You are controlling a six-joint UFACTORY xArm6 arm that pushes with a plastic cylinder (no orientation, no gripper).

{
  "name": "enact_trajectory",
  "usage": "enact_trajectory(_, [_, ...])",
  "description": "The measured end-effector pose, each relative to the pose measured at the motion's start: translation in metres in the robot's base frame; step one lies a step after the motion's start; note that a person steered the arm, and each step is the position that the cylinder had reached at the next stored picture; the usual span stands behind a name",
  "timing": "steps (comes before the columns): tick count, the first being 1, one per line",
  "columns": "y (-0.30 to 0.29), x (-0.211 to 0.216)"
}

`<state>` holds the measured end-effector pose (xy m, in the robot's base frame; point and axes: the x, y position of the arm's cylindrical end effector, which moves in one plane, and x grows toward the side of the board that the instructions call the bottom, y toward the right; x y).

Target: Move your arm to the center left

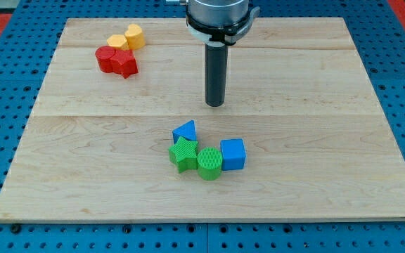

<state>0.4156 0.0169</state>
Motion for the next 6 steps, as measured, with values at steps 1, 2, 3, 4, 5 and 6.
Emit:
enact_trajectory(1, [0.000,0.000])
enact_trajectory(2, [0.000,0.000])
enact_trajectory(3, [-0.009,0.000])
enact_trajectory(4, [-0.043,-0.025])
enact_trajectory(5, [-0.043,-0.056])
enact_trajectory(6, [-0.028,-0.056])
